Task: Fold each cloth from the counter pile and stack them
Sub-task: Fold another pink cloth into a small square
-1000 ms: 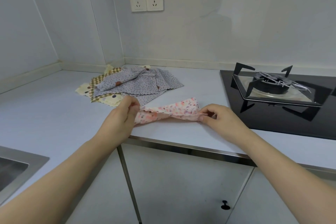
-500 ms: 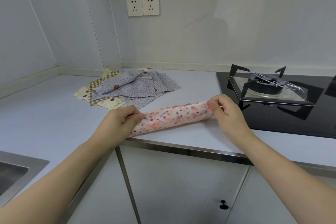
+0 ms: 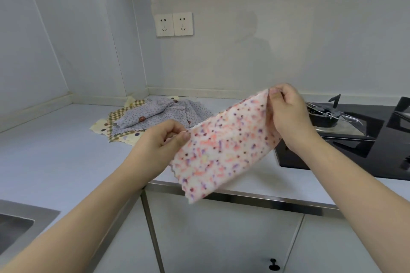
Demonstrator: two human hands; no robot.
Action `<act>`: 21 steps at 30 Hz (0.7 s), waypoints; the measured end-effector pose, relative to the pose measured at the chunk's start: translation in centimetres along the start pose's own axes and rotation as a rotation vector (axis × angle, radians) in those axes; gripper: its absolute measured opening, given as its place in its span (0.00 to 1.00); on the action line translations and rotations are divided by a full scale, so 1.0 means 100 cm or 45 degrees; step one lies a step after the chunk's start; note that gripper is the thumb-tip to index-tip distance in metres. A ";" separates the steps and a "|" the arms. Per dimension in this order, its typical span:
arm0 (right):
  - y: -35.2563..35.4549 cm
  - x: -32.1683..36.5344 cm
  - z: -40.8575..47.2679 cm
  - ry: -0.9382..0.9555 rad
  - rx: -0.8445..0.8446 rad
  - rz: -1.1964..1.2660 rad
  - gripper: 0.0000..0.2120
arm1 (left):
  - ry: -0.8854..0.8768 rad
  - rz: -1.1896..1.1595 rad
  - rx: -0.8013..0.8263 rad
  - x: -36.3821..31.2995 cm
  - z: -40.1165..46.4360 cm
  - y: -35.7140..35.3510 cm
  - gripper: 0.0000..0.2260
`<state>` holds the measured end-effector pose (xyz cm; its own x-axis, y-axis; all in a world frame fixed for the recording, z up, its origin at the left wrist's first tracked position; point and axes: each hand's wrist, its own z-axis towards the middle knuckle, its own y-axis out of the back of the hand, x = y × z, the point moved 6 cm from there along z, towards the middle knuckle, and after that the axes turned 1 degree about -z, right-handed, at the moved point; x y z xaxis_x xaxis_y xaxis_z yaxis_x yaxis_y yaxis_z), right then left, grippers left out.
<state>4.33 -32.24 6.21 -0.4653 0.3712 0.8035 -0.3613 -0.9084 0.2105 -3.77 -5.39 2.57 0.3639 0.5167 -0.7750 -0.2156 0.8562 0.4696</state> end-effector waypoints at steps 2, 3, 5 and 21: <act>-0.021 -0.013 0.008 -0.079 0.134 -0.235 0.10 | 0.063 0.065 -0.054 0.020 0.001 0.003 0.03; -0.033 -0.024 0.008 -0.111 0.212 -0.343 0.10 | 0.105 0.091 -0.074 0.032 0.000 0.004 0.04; -0.057 -0.050 0.003 -0.143 0.374 -0.577 0.12 | 0.160 0.211 -0.048 0.055 -0.005 0.005 0.06; -0.122 -0.099 0.003 0.010 0.394 -0.758 0.11 | 0.321 0.575 -0.175 0.100 0.008 0.011 0.05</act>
<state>13.57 -24.84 -4.12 -0.2645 0.8262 0.4974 -0.3101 -0.5612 0.7674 0.32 0.73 -4.34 -0.0183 0.8043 -0.5940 -0.4230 0.5320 0.7335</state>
